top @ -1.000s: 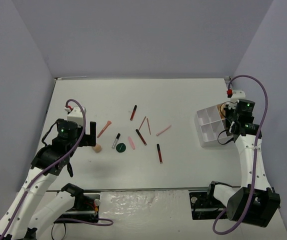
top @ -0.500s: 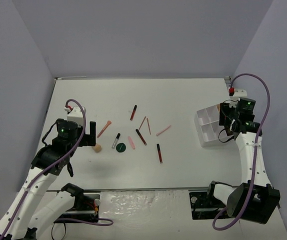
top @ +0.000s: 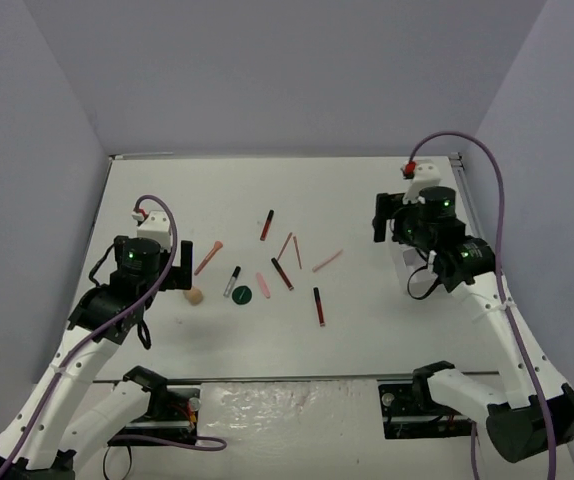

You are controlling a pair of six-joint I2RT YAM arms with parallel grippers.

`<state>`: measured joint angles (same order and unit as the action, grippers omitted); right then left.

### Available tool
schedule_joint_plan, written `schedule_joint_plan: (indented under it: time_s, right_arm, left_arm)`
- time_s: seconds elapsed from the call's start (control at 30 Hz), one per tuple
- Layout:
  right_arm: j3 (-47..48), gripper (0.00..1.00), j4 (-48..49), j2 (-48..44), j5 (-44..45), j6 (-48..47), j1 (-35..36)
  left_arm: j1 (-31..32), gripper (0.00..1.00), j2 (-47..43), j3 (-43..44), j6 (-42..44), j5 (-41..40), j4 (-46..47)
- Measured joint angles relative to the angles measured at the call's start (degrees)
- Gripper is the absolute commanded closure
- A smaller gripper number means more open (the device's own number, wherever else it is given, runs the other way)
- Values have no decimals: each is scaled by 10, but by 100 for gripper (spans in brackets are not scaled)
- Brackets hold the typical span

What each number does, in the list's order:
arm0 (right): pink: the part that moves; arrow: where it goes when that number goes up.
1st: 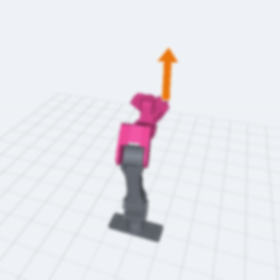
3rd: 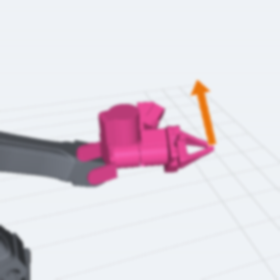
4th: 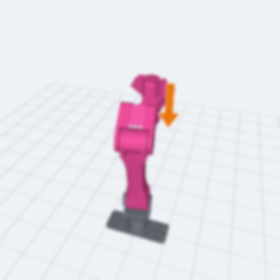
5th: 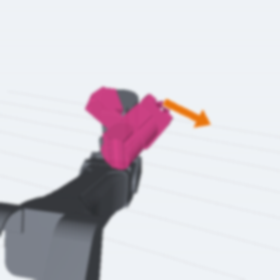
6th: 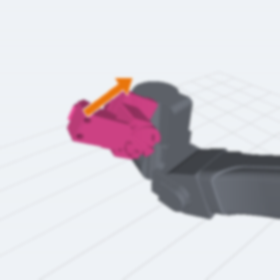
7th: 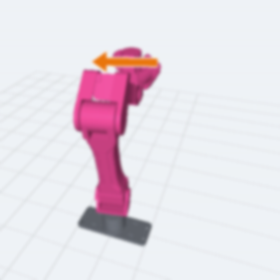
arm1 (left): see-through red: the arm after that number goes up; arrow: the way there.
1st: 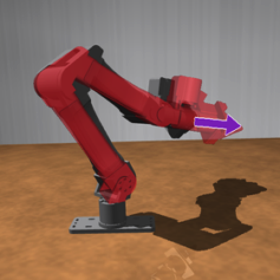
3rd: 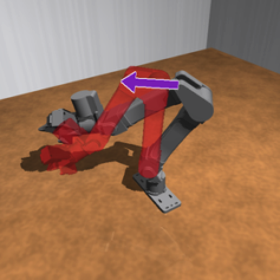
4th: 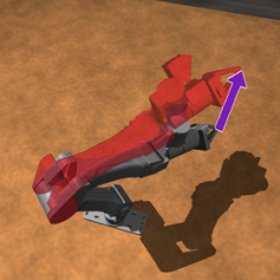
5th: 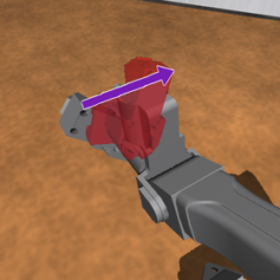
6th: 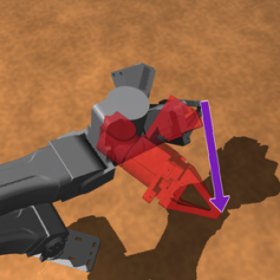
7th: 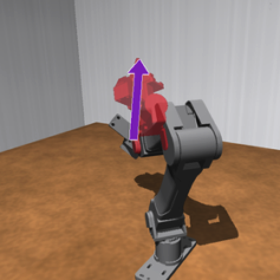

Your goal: Organize the makeup

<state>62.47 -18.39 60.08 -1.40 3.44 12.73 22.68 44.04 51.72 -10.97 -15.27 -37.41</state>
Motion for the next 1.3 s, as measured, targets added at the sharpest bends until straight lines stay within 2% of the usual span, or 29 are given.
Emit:
schedule_joint_plan:
  time_s: [0.23, 0.4, 0.53, 0.8, 1.3]
  right_arm:
    - [-20, 22, 34, 103, 66, 66, 201]
    - [-33, 29, 78, 210, 77, 86, 270]
    - [-17, 42, 105, 299, 77, 87, 294]
    - [59, 58, 139, 436, 47, 82, 301]
    - [129, 68, 157, 534, 23, 73, 330]
  left_arm:
    - [-8, 3, 17, -2, -2, -18, 4]
    - [-11, 3, 23, -10, -2, -31, 6]
    - [-11, 3, 33, -10, -3, -38, 9]
    - [-13, 3, 49, -10, -2, -43, 9]
    - [-22, 3, 58, -10, -2, -43, 9]
